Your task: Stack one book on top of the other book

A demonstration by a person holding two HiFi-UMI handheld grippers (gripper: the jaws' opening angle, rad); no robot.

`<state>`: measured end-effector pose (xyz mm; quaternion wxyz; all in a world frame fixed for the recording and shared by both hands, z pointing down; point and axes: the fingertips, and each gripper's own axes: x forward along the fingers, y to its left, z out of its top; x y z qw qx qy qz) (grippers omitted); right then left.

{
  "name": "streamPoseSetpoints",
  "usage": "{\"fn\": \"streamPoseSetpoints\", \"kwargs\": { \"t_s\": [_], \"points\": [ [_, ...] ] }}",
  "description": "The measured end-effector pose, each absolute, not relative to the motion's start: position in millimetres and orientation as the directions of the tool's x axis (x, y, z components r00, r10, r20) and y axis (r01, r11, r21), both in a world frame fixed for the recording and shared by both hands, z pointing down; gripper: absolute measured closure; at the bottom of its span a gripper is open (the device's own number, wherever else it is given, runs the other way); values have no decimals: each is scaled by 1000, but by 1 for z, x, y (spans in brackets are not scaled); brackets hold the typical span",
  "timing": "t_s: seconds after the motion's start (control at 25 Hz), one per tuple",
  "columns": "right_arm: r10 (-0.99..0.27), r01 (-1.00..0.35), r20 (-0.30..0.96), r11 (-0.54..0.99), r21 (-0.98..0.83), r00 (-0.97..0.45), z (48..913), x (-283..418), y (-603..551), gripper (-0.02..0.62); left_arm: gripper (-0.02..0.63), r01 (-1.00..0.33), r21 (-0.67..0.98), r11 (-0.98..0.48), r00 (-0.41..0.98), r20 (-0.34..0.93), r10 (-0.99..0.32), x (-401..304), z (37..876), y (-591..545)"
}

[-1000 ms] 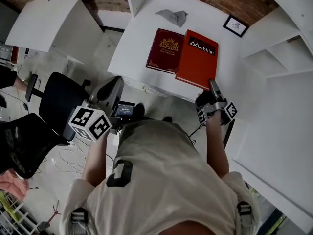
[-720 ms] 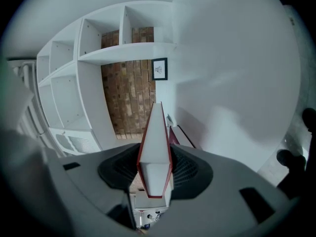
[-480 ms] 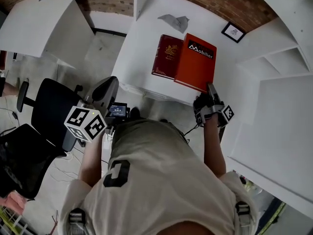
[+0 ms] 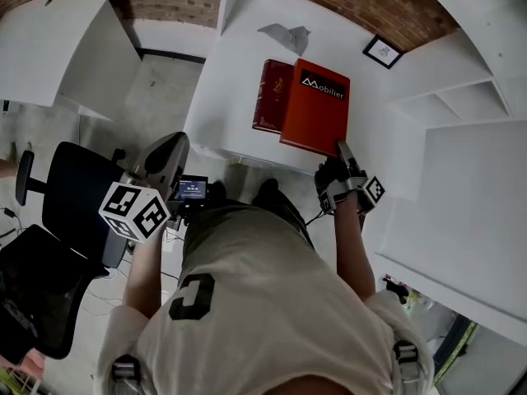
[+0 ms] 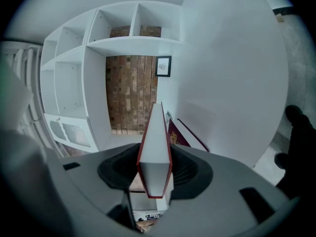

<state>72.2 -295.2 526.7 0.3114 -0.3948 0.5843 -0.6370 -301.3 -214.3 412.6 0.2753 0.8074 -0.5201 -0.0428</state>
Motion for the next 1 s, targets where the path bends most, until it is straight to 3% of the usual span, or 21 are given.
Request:
{"fn": "streamPoseSetpoints", "kwargs": {
  "t_s": [1.0],
  "points": [
    [-765,-67,182,-179,-982,-618,568,28,-334,433,600,-844,470,-256,428,305,-851,-266,419,-259]
  ]
}}
